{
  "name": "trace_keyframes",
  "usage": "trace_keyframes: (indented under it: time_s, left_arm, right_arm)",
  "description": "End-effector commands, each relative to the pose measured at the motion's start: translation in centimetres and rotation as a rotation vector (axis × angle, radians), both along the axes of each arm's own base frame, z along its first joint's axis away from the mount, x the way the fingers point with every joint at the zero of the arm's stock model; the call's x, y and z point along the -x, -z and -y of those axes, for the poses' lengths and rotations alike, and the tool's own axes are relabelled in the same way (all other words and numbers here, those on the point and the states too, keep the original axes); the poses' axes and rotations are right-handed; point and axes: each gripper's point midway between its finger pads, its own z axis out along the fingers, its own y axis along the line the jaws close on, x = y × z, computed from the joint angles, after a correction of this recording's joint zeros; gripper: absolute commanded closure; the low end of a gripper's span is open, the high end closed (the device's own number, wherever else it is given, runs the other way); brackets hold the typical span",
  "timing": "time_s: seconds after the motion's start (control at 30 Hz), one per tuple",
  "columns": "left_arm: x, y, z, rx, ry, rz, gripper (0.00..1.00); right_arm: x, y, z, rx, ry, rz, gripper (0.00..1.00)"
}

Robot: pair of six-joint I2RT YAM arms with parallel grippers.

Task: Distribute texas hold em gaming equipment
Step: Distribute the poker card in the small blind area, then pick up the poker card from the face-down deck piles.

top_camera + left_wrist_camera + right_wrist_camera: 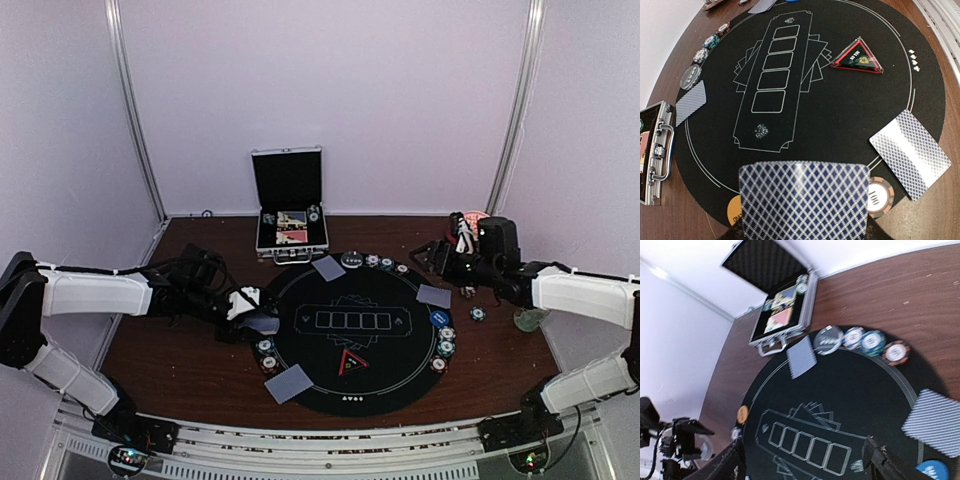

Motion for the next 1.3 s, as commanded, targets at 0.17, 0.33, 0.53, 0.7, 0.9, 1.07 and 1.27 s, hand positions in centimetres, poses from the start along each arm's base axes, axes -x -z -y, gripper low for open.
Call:
trace_keyframes:
  time_s: [0.17,0.33,0.53,0.7,0.9,1.07,1.27]
  left_arm:
    - [-0.4,-1.2,0.5,0.031,0.016,0.031,0.44]
    - [-0.4,-1.3,0.5,0.032,0.016,0.034,0.45]
    - [-0.3,-1.4,0.5,0.035,0.017,0.035,0.44]
    - [-0.3,-1.5,0.5,0.037,0.018,0.037,0.44]
    - [-0.2,-1.5,0.6,0.041,0.023,0.037,0.44]
    - [-0.2,-1.6,0.6,0.042,0.023,0.037,0.44]
    - [-0.2,-1.6,0.6,0.042,0.024,0.035,0.44]
  right_arm:
    - [5.1,0.7,-16.1,-0.151,-0.335,0.017,0.16]
    - [6.1,1.8,-23.3,-0.178,-0.452,-0.008,0.16]
    - [6.8,3.4,-28.6,-0.214,-0.538,-0.047,0.16]
    - [7.7,3.7,-30.8,-0.222,-0.582,-0.053,0.16]
    - [8.2,5.1,-32.1,-0.200,-0.597,-0.077,0.17]
    - [8.1,6.1,-32.9,-0.196,-0.603,-0.095,0.19]
    - [7.8,7.3,-33.6,-0.185,-0.600,-0.121,0.25]
